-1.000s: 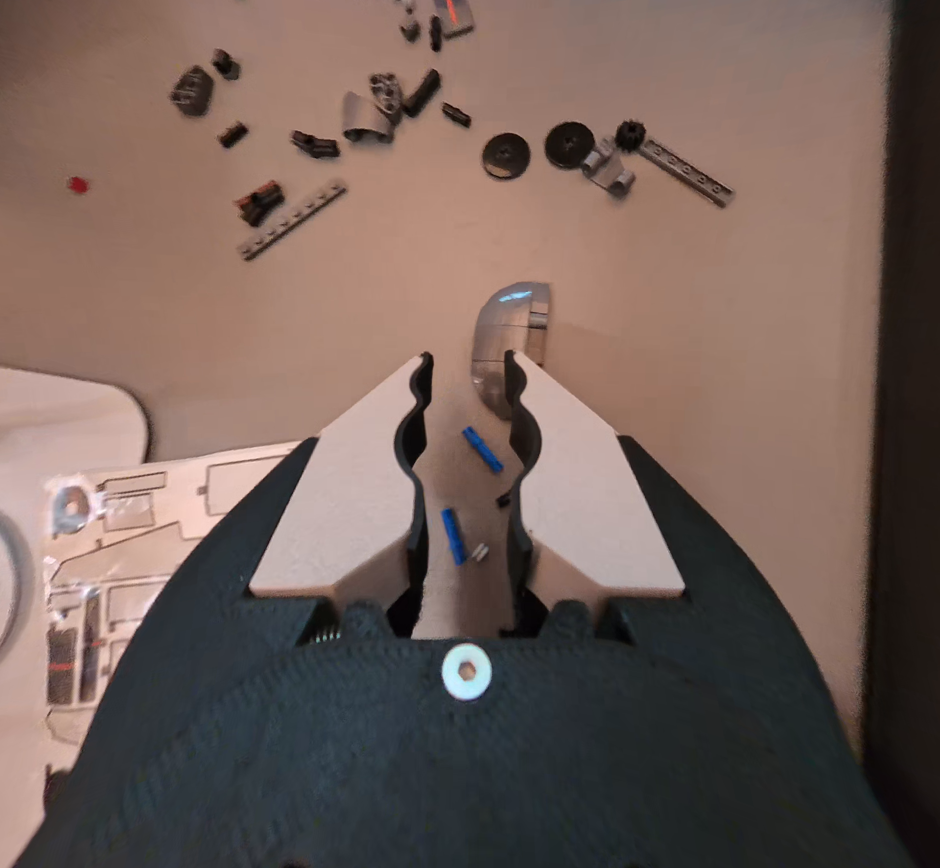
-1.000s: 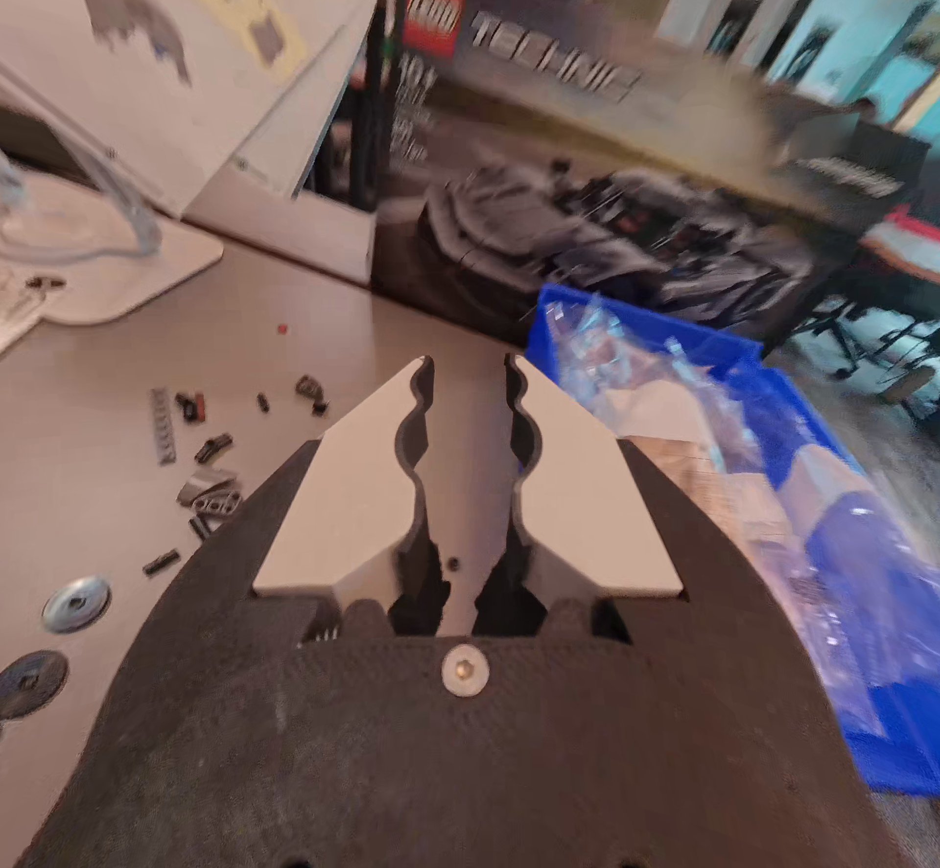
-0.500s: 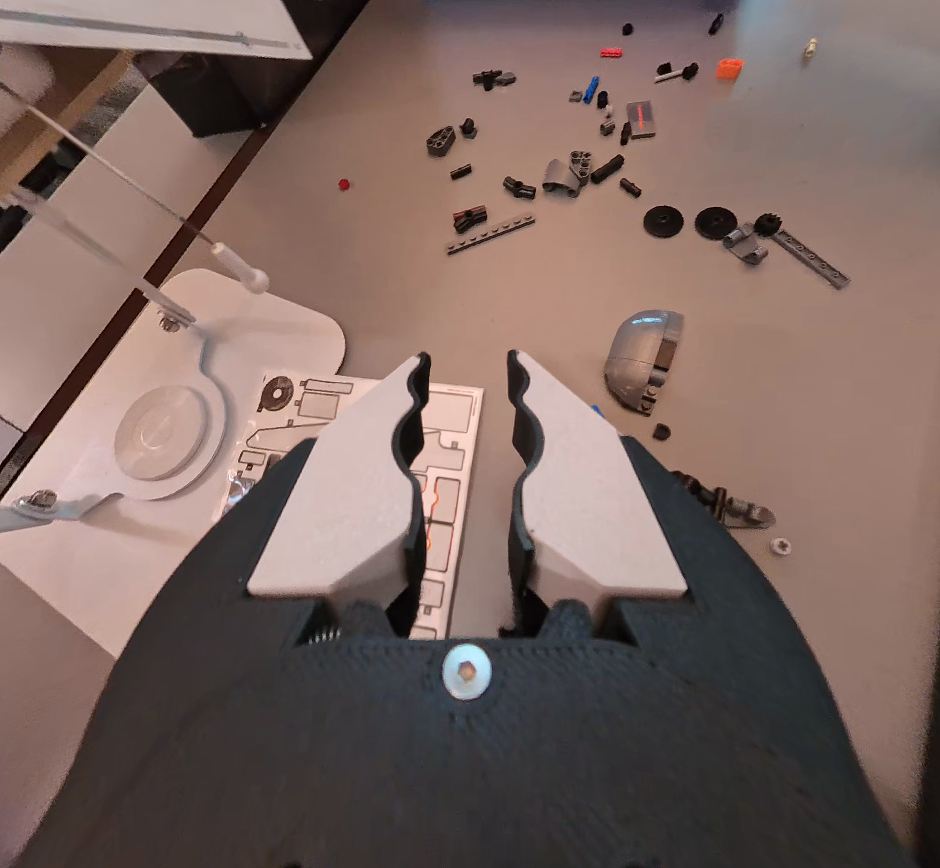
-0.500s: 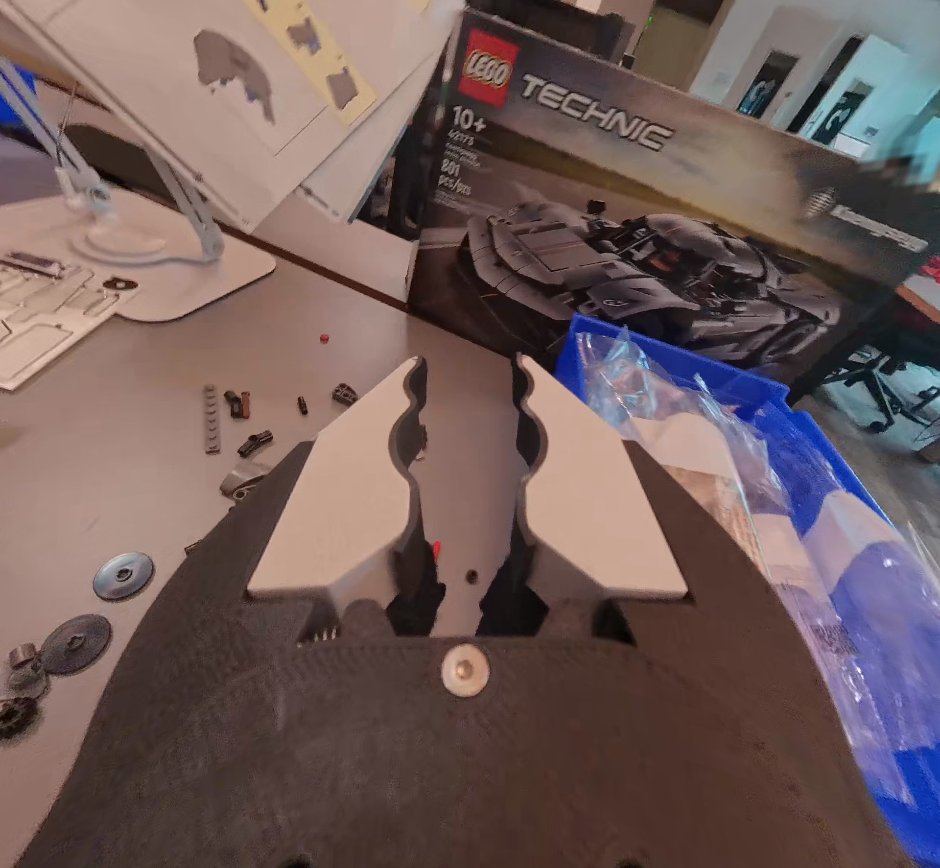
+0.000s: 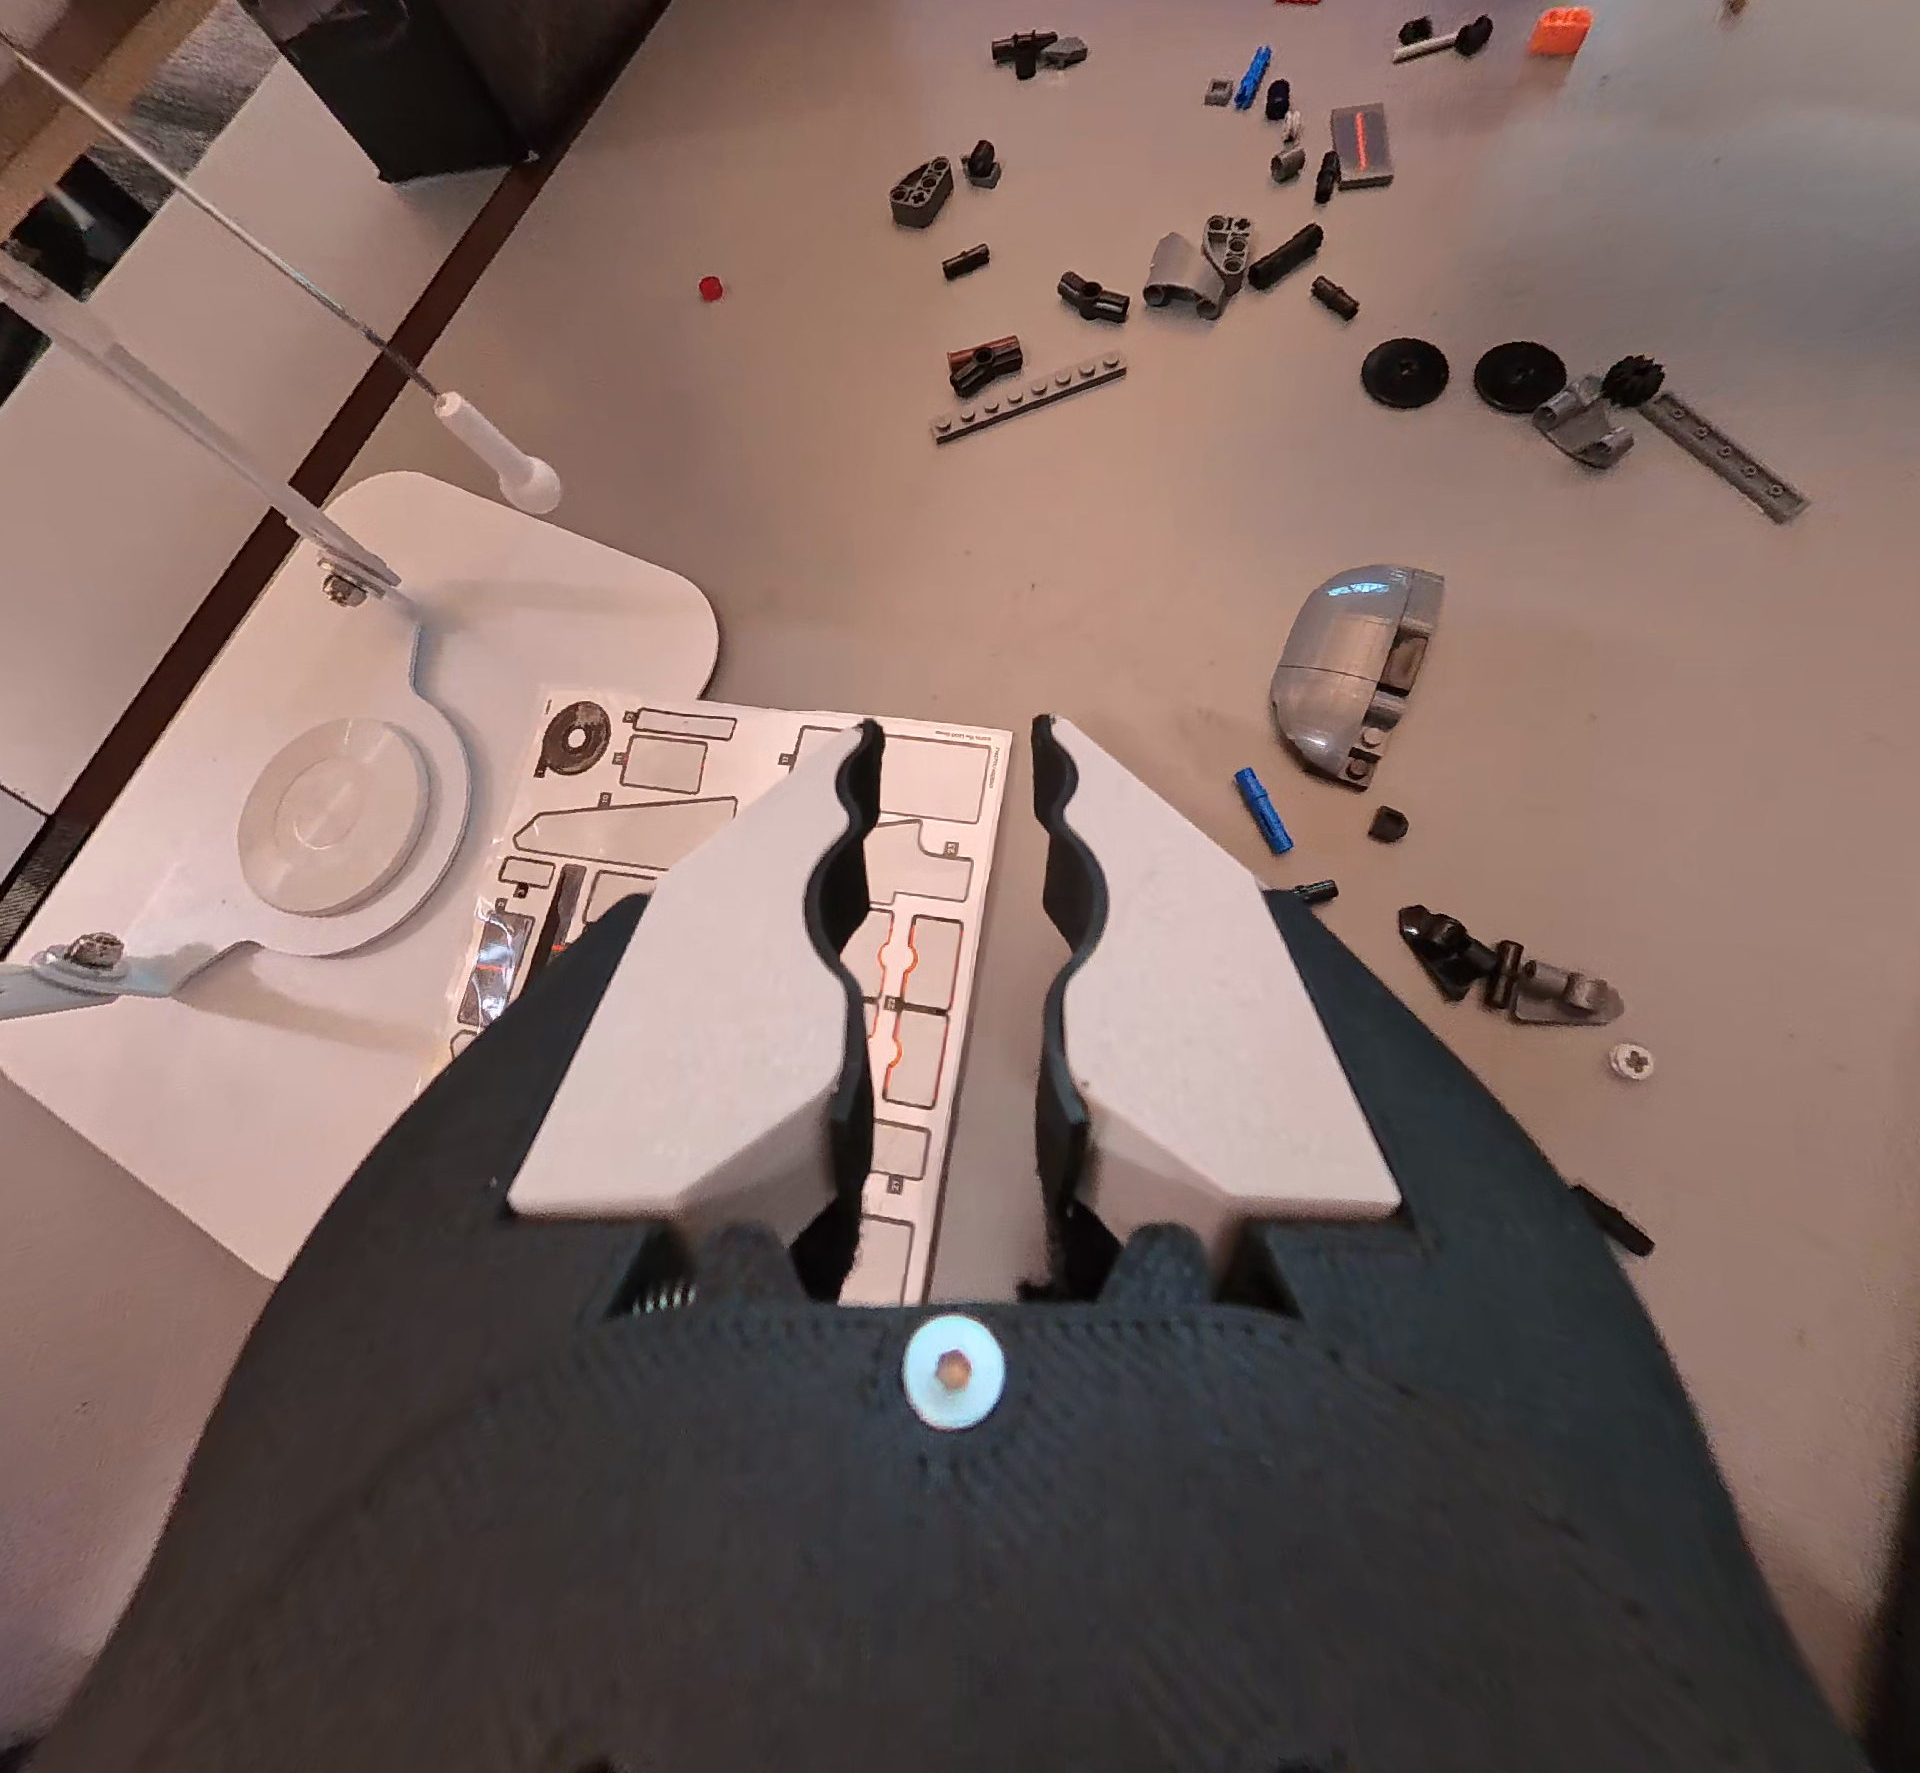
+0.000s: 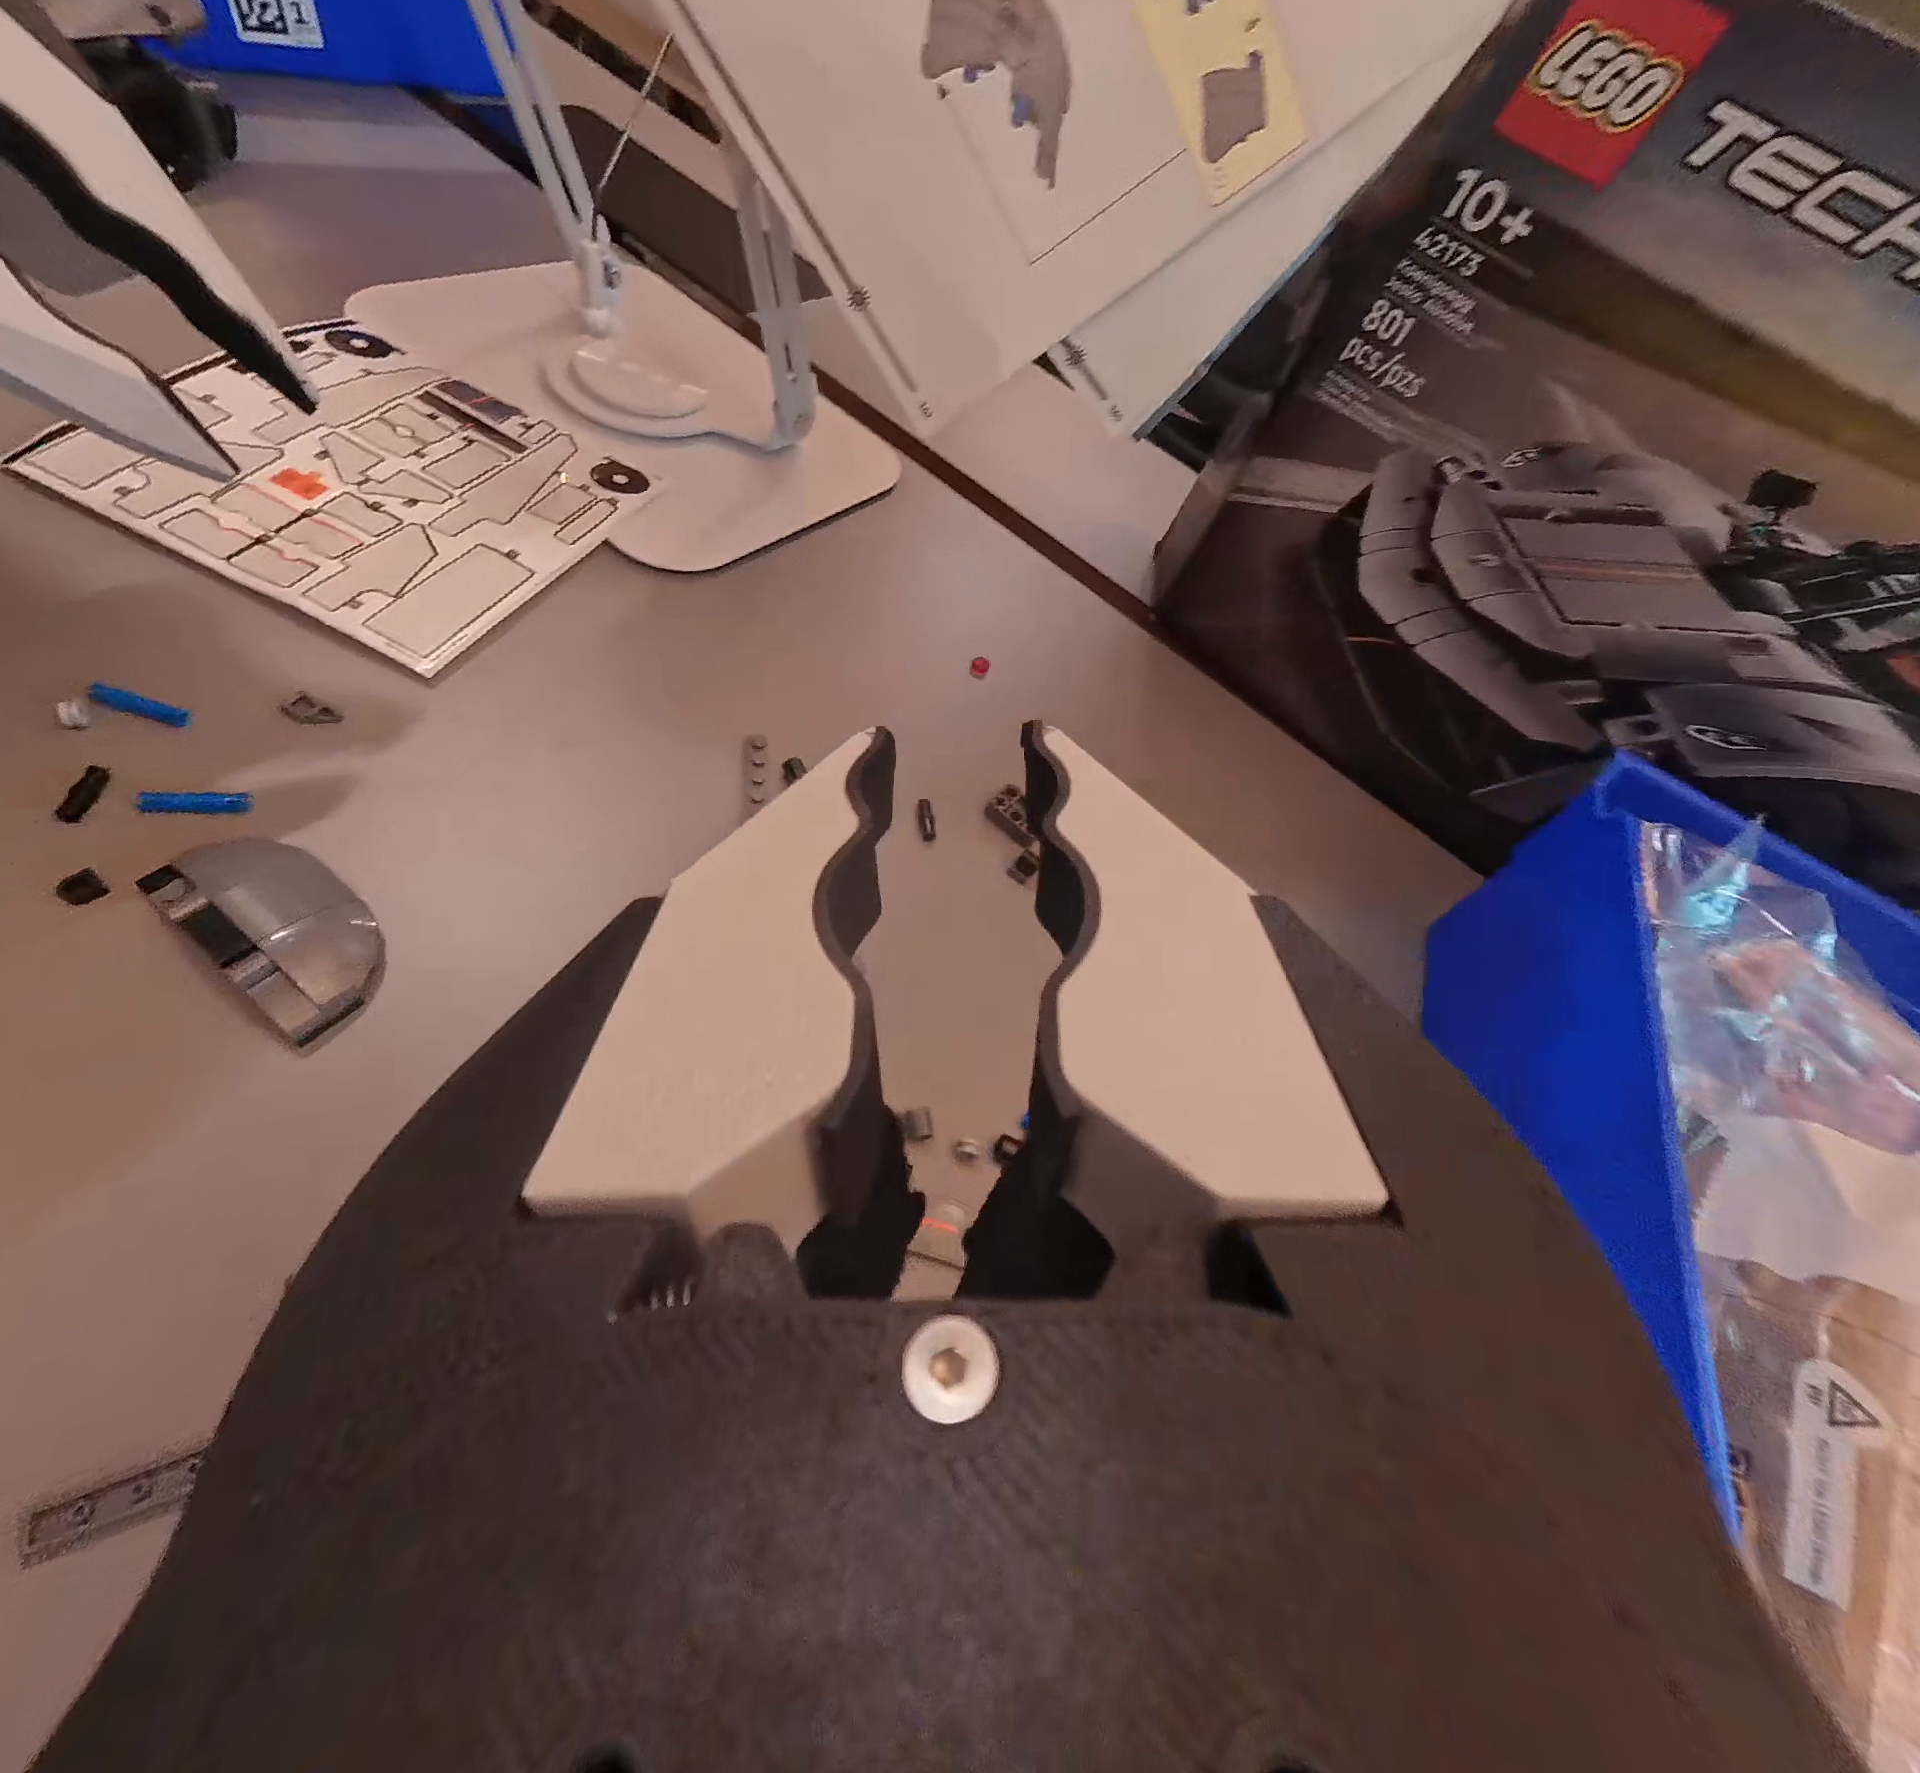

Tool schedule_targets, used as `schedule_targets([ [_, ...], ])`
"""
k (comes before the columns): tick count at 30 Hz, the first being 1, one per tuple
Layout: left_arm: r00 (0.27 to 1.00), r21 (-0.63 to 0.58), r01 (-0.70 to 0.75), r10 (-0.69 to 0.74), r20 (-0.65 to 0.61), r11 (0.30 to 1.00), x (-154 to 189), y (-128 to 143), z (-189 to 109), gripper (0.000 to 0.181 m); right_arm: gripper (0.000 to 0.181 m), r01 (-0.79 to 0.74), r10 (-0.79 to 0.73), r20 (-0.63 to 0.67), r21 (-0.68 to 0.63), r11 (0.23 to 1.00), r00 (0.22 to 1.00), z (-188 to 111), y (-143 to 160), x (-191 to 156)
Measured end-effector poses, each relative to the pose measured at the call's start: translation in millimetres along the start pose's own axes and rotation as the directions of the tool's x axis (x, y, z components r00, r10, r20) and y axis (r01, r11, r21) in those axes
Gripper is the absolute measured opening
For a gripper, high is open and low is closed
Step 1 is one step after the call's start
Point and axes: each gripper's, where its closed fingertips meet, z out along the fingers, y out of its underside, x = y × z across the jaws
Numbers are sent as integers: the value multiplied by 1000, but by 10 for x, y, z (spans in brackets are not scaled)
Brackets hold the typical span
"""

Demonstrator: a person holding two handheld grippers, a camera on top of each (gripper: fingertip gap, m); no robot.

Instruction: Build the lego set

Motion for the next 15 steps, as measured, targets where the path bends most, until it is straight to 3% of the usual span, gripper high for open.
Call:
schedule_targets([
  [10, 1000, -22, -9, 9, -5, 1000, 19, 44, 42, 27, 25, -16, 28, 103, -119, 993, 994, 150, 272, -147],
  [15, 1000, -26, -13, 12, -9, 1000, 27, 54, 52, 26, 25, -35, 47, 93, -128, 991, 995, 132, 314, -91],
])
